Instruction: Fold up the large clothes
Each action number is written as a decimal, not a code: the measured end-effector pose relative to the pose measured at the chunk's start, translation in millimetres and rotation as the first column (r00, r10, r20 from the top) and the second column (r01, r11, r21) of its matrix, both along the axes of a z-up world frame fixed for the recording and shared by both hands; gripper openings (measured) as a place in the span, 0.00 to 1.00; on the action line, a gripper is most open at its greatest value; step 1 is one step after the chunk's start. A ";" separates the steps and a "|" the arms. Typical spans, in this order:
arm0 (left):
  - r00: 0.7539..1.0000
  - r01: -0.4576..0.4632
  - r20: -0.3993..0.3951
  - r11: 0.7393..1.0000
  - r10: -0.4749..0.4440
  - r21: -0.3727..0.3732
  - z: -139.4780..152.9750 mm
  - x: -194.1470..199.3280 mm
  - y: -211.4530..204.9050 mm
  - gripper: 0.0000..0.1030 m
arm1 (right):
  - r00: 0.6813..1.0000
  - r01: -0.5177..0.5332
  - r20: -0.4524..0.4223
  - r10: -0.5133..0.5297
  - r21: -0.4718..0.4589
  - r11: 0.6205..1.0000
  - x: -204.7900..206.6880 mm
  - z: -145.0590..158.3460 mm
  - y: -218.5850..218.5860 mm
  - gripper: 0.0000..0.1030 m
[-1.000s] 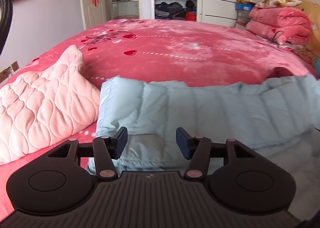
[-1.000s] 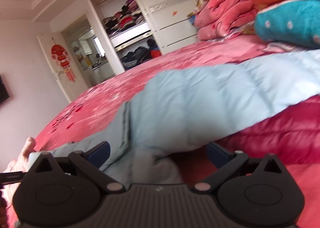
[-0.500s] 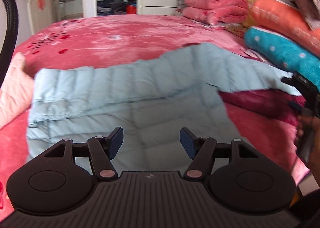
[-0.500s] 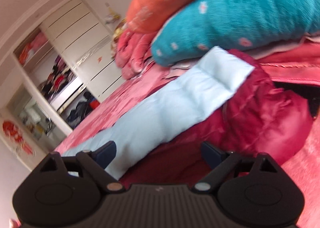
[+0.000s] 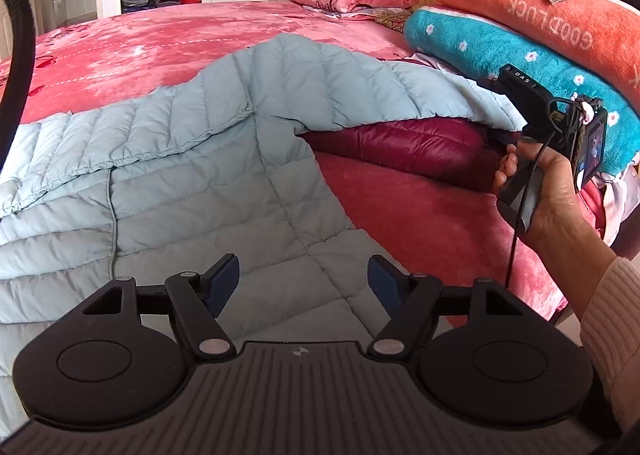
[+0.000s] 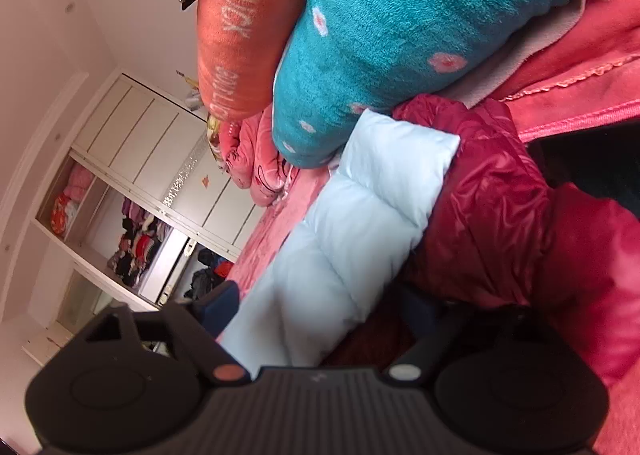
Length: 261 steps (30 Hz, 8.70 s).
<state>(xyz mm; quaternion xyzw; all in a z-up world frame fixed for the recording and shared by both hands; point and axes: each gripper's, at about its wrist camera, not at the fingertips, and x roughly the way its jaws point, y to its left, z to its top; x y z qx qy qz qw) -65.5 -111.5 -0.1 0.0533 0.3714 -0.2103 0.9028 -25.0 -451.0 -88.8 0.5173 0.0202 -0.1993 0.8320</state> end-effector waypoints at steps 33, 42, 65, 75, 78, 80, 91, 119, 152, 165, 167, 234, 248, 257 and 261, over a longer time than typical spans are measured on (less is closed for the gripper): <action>0.820 -0.481 0.078 0.758 0.566 -0.440 14.3 101.3 235.4 0.92 | 0.925 -0.281 -0.044 0.377 -0.747 0.602 100.5 222.4 210.8 0.02; 0.759 -0.540 -0.011 0.619 0.651 -0.570 5.9 97.5 290.9 0.92 | 0.710 -0.536 -0.171 0.683 -0.761 0.366 155.0 191.5 349.4 0.02; 0.810 -0.400 0.072 0.637 0.583 -0.659 5.9 81.9 292.0 0.94 | 0.477 -0.779 -0.585 0.656 -0.627 0.008 141.5 57.2 487.7 0.55; 0.868 -0.309 0.170 0.774 0.467 -0.553 12.6 97.8 241.3 0.92 | 0.650 -0.707 -0.494 0.577 -0.672 0.222 113.4 93.1 378.4 0.68; 0.880 -0.299 0.193 0.821 0.434 -0.486 13.2 112.4 223.5 0.92 | 0.691 -0.695 -0.509 0.513 -0.665 0.275 132.5 89.1 342.8 0.46; 0.888 -0.304 0.197 0.852 0.416 -0.427 10.8 124.9 213.3 0.91 | 0.688 -0.707 -0.504 0.521 -0.627 0.327 149.1 82.7 321.7 0.41; 0.888 -0.423 0.125 0.893 0.443 -0.155 -35.3 188.9 199.9 0.78 | 0.641 -0.767 -0.554 0.531 -0.460 0.447 196.0 30.7 280.3 0.27; 0.915 -0.328 0.195 0.933 0.352 -0.148 37.3 68.0 183.2 0.86 | 0.777 -0.629 -0.454 0.436 -0.535 0.564 55.0 92.1 255.9 0.72; 0.951 -0.249 0.142 0.951 0.276 -0.181 59.9 -62.5 182.9 1.00 | 0.881 -0.456 -0.441 0.171 -0.697 0.553 -192.2 166.9 308.2 0.99; 0.922 -0.375 0.063 0.920 0.383 -0.113 34.1 -51.1 206.3 1.00 | 0.783 -0.602 -0.481 0.394 -0.428 0.674 -159.1 87.7 287.0 0.99; 0.902 -0.422 0.038 0.898 0.429 -0.126 29.9 -44.9 217.8 1.00 | 0.774 -0.609 -0.481 0.412 -0.386 0.693 -155.2 80.3 281.3 0.99; 0.919 -0.349 -0.214 0.936 0.332 -0.046 -43.0 5.8 217.3 0.42 | 0.399 -0.875 -0.642 0.655 -0.053 0.481 -86.8 15.3 274.9 0.19; 0.918 -0.365 -0.254 0.899 0.304 -0.243 -2.7 -13.5 246.2 0.08 | 0.444 -0.867 -0.485 0.753 -0.020 0.498 -105.2 33.6 263.9 0.04; 0.936 -0.319 -0.257 0.886 0.239 -0.337 33.2 -53.7 267.3 0.07 | 0.415 -0.894 -0.384 0.824 -0.005 0.448 -137.9 63.0 271.7 0.04; 0.942 -0.292 -0.269 0.881 0.199 -0.372 47.9 -75.6 277.0 0.08 | 0.390 -0.908 -0.335 0.858 0.012 0.418 -164.1 79.8 275.4 0.04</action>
